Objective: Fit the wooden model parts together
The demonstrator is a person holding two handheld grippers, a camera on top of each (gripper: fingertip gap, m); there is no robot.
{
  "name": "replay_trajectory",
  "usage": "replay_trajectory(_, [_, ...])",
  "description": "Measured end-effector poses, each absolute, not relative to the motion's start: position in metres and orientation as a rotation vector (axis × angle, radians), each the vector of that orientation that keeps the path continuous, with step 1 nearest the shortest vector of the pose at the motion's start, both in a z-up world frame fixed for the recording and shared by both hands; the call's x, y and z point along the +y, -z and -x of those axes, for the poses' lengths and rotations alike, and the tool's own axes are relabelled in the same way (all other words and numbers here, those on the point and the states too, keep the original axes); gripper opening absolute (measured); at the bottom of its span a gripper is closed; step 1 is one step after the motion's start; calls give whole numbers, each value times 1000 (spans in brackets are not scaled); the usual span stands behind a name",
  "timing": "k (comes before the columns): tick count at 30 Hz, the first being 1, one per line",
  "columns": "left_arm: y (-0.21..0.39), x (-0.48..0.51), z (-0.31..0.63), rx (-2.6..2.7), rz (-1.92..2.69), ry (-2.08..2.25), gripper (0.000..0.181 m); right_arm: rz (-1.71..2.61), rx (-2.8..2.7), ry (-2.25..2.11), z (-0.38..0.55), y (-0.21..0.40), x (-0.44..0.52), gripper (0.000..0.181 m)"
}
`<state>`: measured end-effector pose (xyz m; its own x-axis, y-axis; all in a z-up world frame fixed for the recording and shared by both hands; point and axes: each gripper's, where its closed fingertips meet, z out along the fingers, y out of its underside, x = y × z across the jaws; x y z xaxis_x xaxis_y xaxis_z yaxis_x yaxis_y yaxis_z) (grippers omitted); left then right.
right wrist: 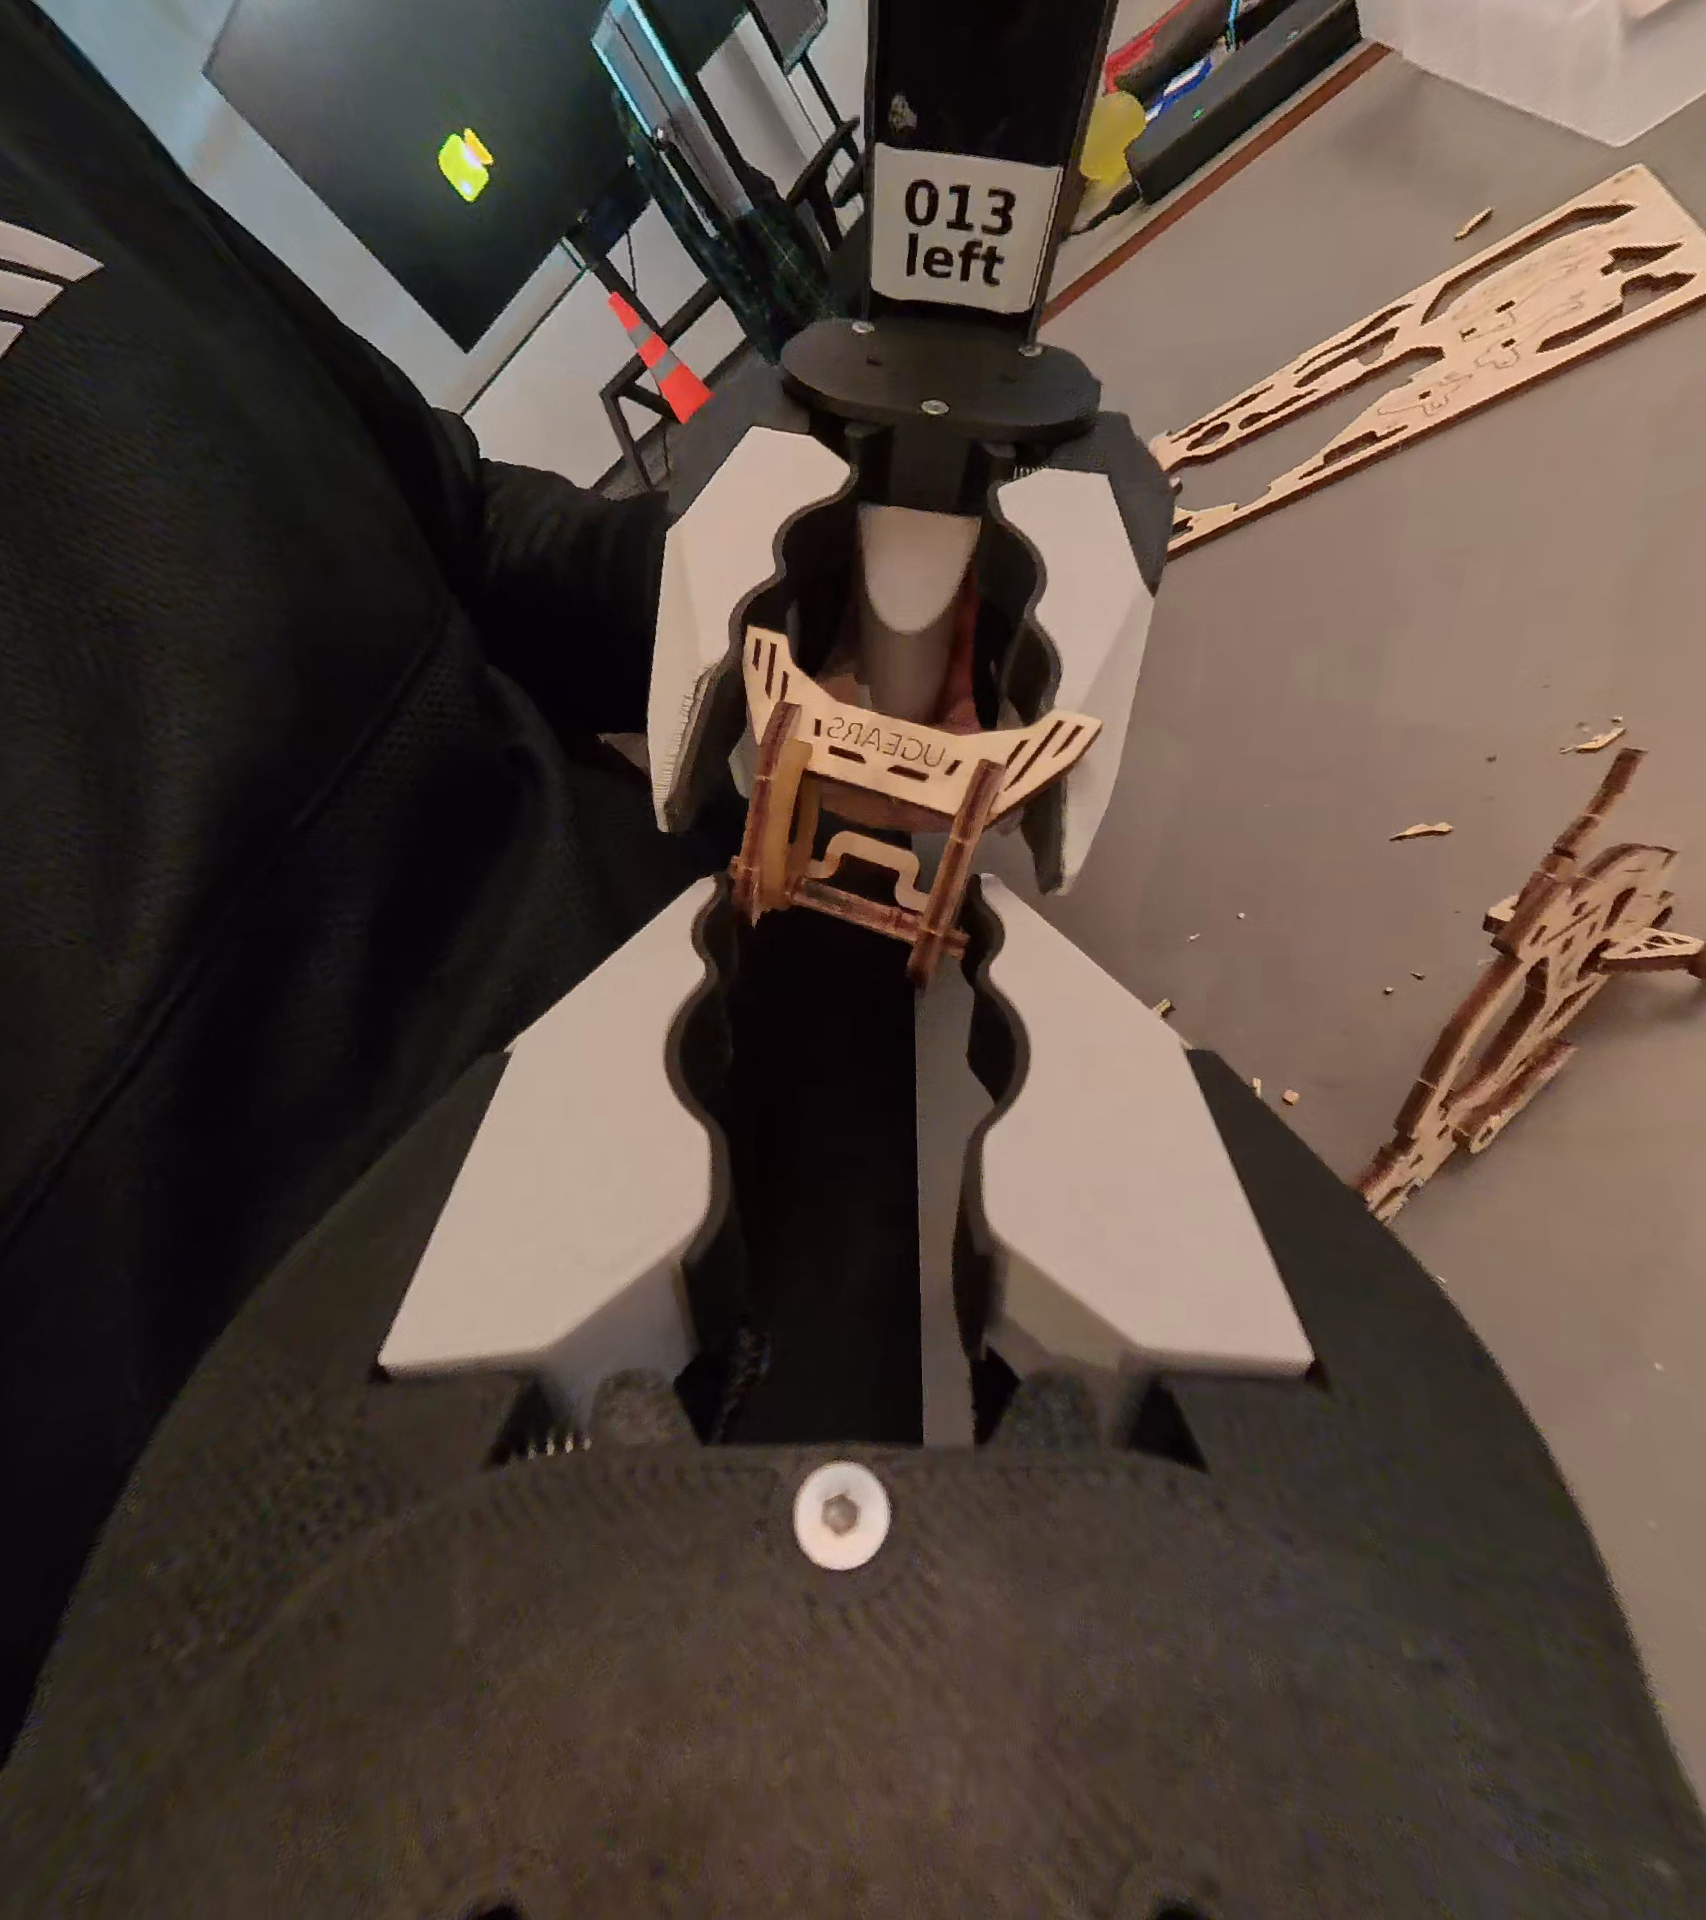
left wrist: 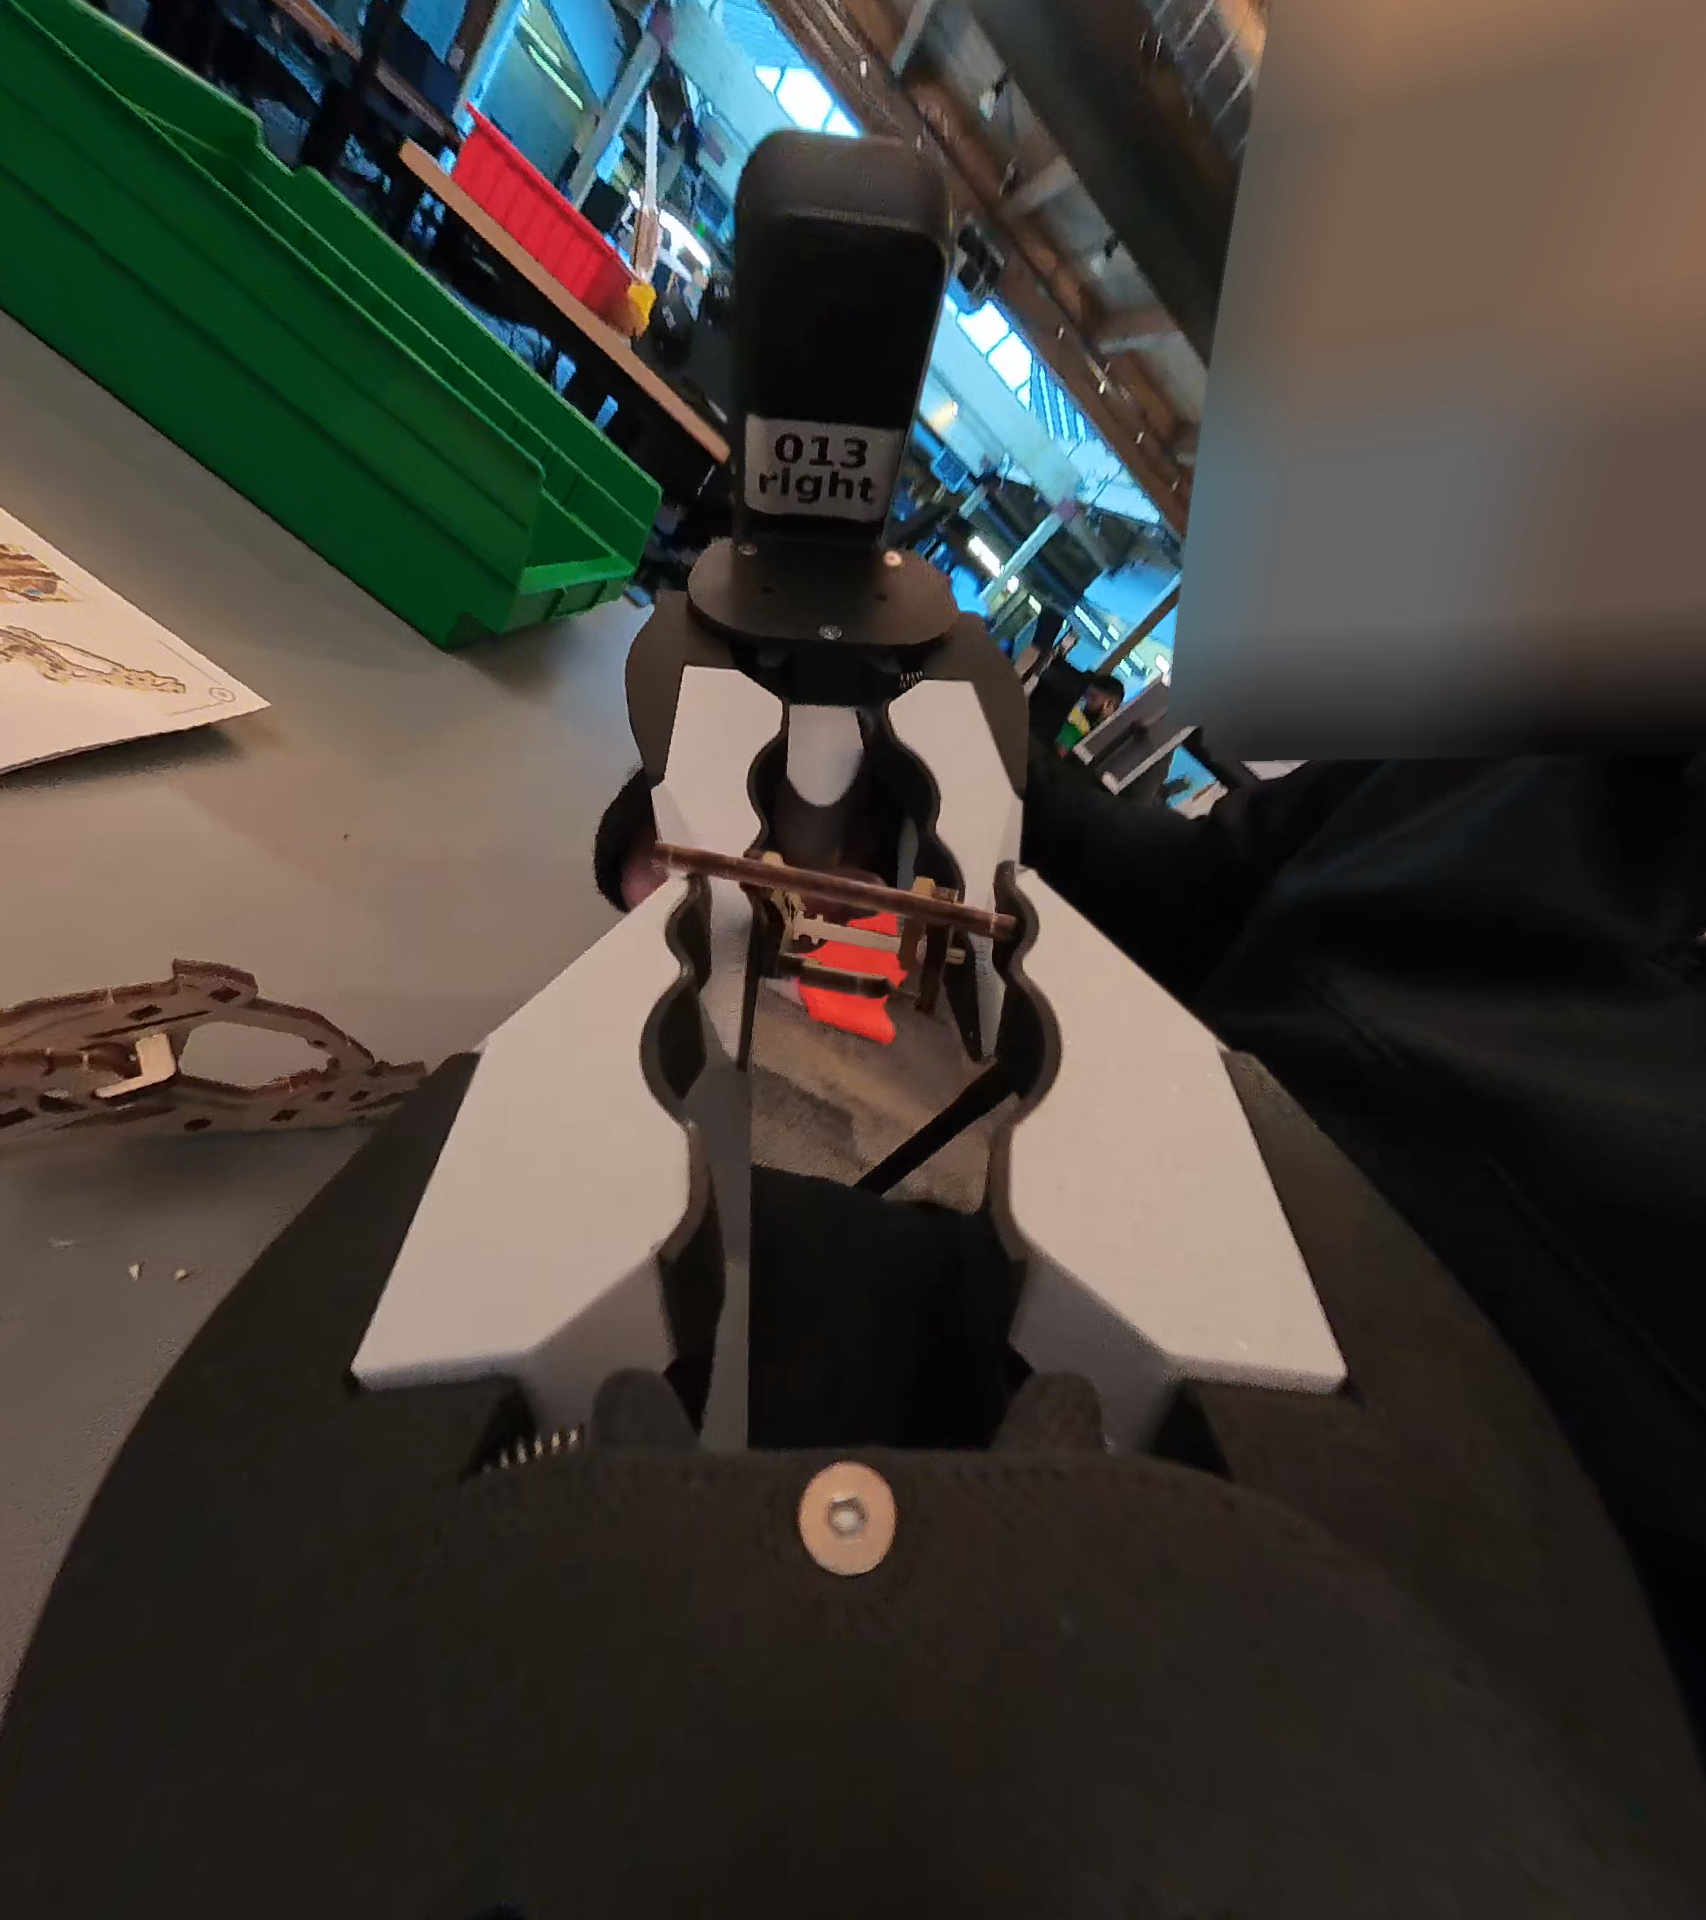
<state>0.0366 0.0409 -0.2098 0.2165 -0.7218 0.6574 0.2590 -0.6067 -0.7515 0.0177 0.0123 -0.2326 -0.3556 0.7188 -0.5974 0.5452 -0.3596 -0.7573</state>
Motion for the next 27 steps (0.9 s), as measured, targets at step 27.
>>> replay_trajectory(27, [206, 48, -28, 217, 1540, 1683, 36, 1840, -1502, -1843, -6, 241, 18, 40])
